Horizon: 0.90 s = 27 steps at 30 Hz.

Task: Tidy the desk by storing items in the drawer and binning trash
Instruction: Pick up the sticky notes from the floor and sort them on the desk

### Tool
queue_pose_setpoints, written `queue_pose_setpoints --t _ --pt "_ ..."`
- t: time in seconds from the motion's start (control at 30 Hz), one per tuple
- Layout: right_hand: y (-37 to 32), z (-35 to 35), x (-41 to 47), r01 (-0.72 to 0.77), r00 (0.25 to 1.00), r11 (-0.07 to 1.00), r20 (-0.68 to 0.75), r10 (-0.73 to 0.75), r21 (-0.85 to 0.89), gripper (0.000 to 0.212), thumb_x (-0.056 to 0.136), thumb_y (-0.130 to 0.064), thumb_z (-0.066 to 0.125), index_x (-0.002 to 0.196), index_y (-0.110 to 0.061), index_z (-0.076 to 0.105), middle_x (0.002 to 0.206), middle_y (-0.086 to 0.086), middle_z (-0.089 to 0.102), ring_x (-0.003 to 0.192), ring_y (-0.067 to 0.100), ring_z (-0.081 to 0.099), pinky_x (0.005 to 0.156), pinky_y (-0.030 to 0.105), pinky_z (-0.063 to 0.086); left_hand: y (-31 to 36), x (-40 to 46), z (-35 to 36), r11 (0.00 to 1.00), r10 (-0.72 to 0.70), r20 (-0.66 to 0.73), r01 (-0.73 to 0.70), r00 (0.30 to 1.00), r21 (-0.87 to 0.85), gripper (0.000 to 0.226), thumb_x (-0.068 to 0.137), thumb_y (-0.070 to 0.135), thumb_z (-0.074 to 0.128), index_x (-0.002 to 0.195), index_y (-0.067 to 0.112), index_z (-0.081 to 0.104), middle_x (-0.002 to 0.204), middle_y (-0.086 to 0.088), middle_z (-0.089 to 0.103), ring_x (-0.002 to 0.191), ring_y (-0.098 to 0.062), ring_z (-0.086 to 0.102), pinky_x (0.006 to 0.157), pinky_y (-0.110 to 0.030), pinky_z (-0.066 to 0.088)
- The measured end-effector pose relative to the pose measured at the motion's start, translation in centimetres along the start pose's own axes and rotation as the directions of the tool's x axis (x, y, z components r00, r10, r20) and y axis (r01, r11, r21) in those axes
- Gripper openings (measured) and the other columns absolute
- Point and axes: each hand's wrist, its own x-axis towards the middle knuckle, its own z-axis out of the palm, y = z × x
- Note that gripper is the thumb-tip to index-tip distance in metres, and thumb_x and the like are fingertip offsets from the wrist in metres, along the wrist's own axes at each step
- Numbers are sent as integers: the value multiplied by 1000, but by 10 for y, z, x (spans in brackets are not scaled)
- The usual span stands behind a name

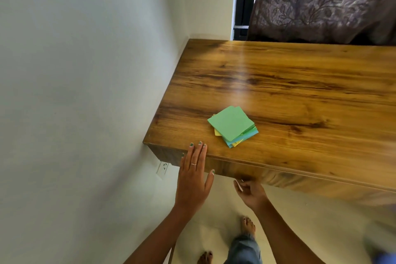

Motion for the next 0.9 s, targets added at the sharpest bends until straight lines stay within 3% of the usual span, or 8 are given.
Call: queue_pose_setpoints --t 0.13,0.2,0.3,0.47,0.57,0.63,0.77,0.9 --pt "15 -13 -11 16 999 1000 30 -16 -7 36 81 24 27 80 -5 49 91 14 56 89 25 57 93 40 42 2 -1 -3 999 0 -9 0 1000 -38 62 92 43 39 147 16 25 152 -4 32 143 -21 22 113 -41 22" --pt "23 -24 -17 1 999 1000 40 -1 -12 34 82 22 28 81 -4 49 90 14 57 90 27 58 79 40 51 2 -1 -7 1000 9 3 -9 1000 -28 61 92 44 38 146 16 29 151 -3 35 142 -22 25 112 -43 21" --pt "38 -41 -36 -22 1000 966 -22 17 -256 21 89 11 37 89 -3 53 101 18 62 93 30 60 72 39 50 5 2 -11 1000 0 18 0 1000 -8 61 92 46 36 143 14 37 148 -4 40 139 -24 32 110 -47 24" --pt "62 -26 -111 143 990 411 130 -61 -901 18 95 -16 48 98 -16 66 108 3 66 89 13 63 72 24 46 12 -1 -13 999 -25 97 23 995 28 74 84 36 59 148 14 29 154 -5 28 143 -28 24 113 -52 19" --pt "57 -2 -169 392 915 254 403 -11 -884 19 96 -19 47 101 -17 65 96 -1 70 82 5 65 65 14 47 13 -14 -19 996 22 168 -35 986 76 83 73 26 58 149 13 26 155 -9 25 143 -33 22 110 -56 15" --pt "53 9 -195 574 819 162 554 -150 -803 18 97 -19 46 99 -19 65 91 -3 69 79 2 64 66 12 47 10 -23 -20 992 35 212 -59 977 109 84 67 25 54 147 12 32 154 -11 29 140 -35 26 108 -59 18" --pt "44 17 -191 518 559 -414 662 -499 -749 25 97 -21 43 113 -25 61 113 -9 63 105 1 53 86 15 42 8 -37 -21 982 34 273 -83 961 167 81 65 32 56 142 14 40 149 -13 37 136 -37 34 106 -59 22" --pt "52 1 -170 261 769 -612 544 -336 -747 37 101 -33 26 125 -21 52 135 -2 51 126 17 45 104 34 32 7 -49 -23 982 18 325 -78 945 171 79 68 36 56 142 16 40 150 -13 35 138 -37 32 107 -58 21"
